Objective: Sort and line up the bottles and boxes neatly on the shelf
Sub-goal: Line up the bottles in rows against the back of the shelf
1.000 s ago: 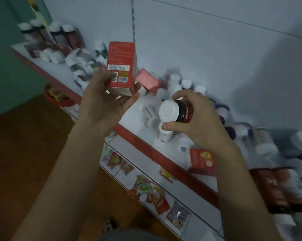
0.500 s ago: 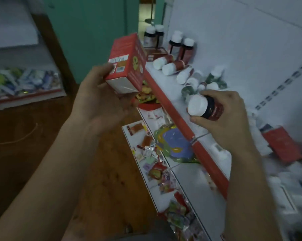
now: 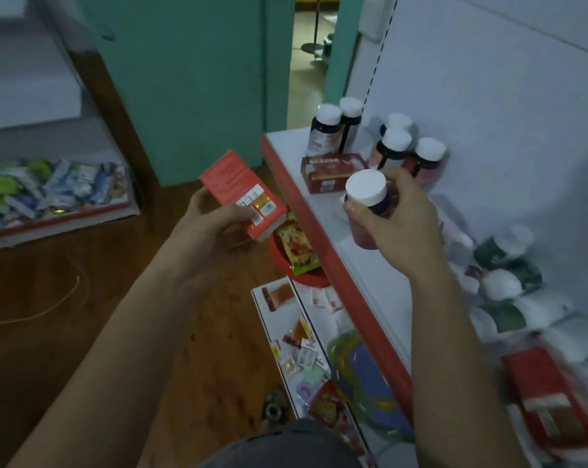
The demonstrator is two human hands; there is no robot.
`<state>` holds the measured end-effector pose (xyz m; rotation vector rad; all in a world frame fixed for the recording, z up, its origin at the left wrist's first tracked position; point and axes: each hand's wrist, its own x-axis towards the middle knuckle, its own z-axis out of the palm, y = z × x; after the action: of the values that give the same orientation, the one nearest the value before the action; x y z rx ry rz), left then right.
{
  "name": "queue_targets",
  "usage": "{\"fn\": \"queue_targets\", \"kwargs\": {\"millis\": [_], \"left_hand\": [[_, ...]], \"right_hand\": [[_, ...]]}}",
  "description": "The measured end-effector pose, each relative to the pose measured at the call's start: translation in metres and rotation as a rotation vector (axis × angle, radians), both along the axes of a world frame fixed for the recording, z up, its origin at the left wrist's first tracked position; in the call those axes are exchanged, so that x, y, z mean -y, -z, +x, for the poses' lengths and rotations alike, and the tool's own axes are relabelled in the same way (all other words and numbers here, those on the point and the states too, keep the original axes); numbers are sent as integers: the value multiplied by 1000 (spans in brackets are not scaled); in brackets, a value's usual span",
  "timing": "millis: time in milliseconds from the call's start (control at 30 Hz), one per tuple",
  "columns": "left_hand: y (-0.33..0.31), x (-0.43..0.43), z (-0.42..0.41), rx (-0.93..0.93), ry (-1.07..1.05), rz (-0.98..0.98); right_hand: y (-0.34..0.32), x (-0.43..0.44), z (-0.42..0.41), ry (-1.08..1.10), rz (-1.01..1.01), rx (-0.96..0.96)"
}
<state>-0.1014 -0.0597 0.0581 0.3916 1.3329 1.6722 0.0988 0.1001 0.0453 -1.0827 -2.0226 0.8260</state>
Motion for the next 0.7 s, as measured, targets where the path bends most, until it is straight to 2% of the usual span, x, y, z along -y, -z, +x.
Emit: {"fn": "queue_targets", "kwargs": {"millis": [100,267,467,600,700], "left_hand": [[-2,-32,-29,-87,-61,-43],[9,-87,-64,-111,-80,-69],[24,-164,-91,-322,-10,-97],[34,-206,-110,-533,102,-67],[37,-235,-123,-662,242,-57]], "right_hand": [[-9,-44,-38,34,-65,-60],[-12,-85,-73,107,-126,-146],[-22,-120,-77,337,48,-192],[-38,-150,-86,414,97,-153],[-43,-173,-102,392,119,-16]]}}
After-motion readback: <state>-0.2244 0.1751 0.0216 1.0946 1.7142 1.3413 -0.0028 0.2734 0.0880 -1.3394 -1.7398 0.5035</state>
